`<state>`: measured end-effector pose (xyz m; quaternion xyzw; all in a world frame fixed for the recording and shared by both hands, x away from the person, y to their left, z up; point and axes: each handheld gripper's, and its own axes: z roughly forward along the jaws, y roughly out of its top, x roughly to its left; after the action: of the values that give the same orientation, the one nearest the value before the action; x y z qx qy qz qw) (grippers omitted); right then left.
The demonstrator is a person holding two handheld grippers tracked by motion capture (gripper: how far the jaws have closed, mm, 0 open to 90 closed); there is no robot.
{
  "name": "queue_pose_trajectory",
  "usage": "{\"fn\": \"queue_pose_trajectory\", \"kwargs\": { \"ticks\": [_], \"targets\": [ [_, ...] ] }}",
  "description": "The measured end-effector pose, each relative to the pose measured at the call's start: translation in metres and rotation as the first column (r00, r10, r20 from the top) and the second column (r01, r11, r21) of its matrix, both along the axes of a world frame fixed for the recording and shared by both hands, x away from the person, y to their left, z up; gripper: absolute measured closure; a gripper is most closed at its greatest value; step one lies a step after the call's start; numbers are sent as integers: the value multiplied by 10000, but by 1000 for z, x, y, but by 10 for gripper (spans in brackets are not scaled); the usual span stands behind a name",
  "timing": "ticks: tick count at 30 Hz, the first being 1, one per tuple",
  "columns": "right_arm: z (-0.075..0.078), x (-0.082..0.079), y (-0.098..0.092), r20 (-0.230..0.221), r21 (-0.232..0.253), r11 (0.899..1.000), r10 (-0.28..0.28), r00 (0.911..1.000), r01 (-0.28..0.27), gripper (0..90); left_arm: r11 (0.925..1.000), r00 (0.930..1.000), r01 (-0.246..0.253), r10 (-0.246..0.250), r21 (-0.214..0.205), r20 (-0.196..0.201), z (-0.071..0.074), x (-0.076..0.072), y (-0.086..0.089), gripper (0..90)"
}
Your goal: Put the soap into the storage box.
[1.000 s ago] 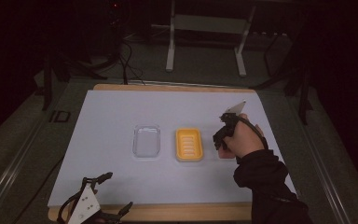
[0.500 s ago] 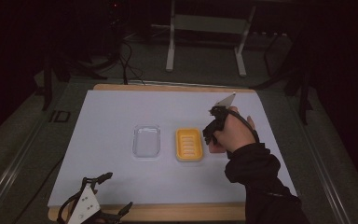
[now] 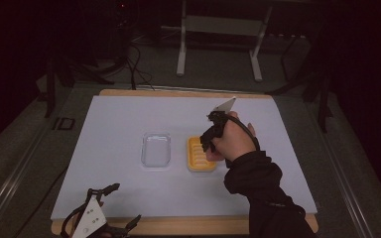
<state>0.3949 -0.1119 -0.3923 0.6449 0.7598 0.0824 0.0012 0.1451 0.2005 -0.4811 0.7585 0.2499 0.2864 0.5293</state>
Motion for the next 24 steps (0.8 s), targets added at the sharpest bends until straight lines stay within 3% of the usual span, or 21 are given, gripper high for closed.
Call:
{"fn": "queue_pose_trajectory", "kwargs": {
  "ticks": [12,24],
  "targets": [
    [-34,8,14,-158,542,9984,-150,9998,158,377,10000,10000,47,-47,5,-10,0,0,0,5],
    [-67,23,22,37,343,9979,-545,9985,544,377,9999,9999,100,-100,-61,-3,0,-1,1,5]
  ]
}}
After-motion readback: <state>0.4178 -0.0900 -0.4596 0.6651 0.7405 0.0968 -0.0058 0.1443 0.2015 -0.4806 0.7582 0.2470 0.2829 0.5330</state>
